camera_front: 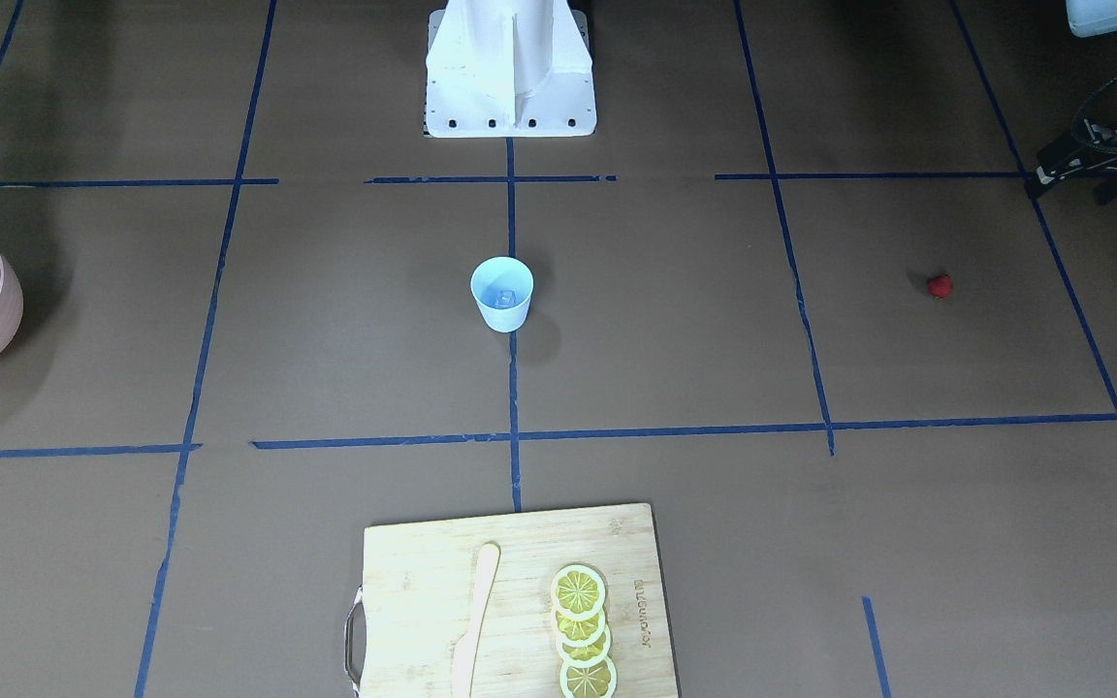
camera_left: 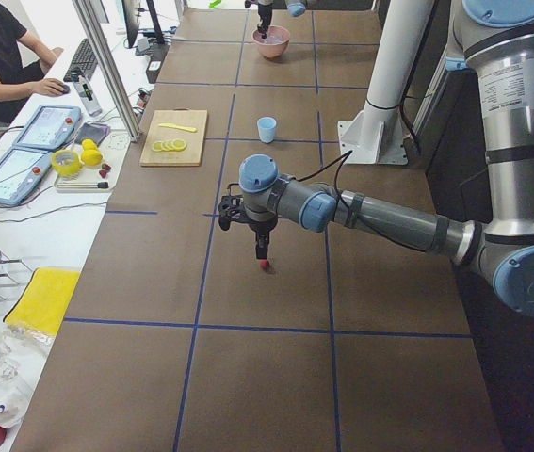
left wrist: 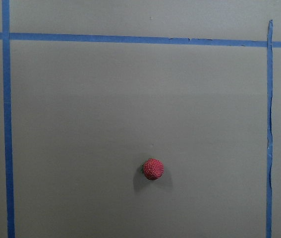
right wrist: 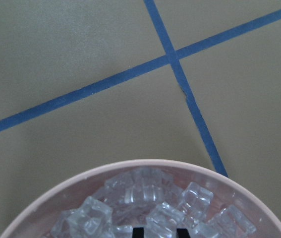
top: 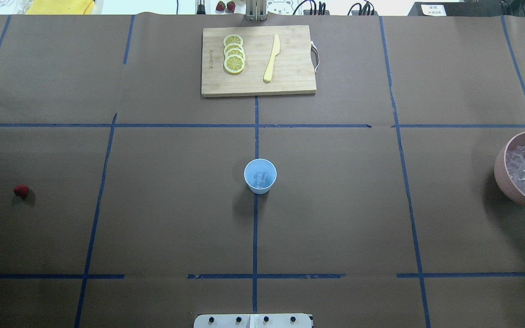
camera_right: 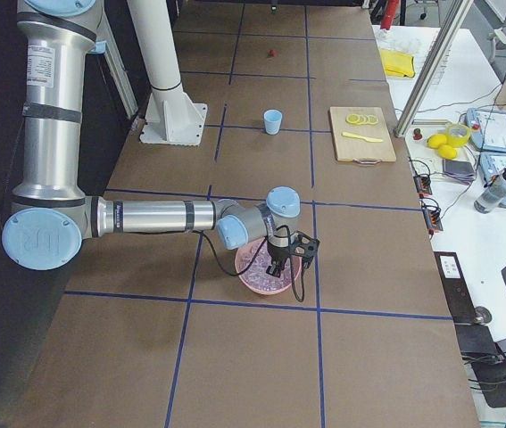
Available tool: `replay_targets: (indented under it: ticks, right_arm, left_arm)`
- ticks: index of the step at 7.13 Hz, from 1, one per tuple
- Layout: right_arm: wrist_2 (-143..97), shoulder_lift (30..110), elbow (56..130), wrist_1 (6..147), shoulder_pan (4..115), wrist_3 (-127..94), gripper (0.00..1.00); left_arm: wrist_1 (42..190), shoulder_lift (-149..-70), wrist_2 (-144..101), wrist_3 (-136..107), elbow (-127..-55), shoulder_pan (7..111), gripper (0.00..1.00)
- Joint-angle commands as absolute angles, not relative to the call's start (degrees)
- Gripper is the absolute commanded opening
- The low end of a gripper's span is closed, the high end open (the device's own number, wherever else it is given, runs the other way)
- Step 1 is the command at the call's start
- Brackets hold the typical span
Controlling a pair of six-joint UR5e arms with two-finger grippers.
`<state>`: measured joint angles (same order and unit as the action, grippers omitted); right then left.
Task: Put ice and strawberries in cup
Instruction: 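Lower the right gripper into the bowl and grasp a third ice cube, then carry the ice cube with the right gripper over the cup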
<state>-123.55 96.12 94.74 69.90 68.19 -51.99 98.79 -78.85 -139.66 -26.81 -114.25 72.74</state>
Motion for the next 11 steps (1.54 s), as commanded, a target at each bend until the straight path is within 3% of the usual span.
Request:
replay_targets:
  ticks: [1, 3, 5, 8, 11]
  right_arm:
    - [-123.49, 96.07, 94.92, 69.79, 68.81, -51.77, 0.0]
    - [-123.31, 96.15, 96.75, 68.99, 71.7, -51.15, 0.0]
    - [-123.66, 97.03, 103.76, 69.87, 72.16, -52.29, 0.0]
    - [-125.16, 95.81, 114.3, 69.87, 64.73, -74.62, 0.0]
    - [-121.84, 81.8, 115.93, 70.22, 51.04, -100.1, 0.0]
  left_arm:
    - [98.79, -78.84, -139.66, -26.81, -114.34, 72.77, 1.0]
    - [98.79, -78.84, -139.66, -26.81, -114.35, 72.69, 1.0]
    - [98.79, -78.84, -139.75, -26.89, -114.35, 72.69, 1.0]
    - [98.79, -78.84, -139.83, -26.89, -114.52, 72.69, 1.0]
    - [98.79, -78.84, -139.83, -26.89, -114.52, 72.69, 1.0]
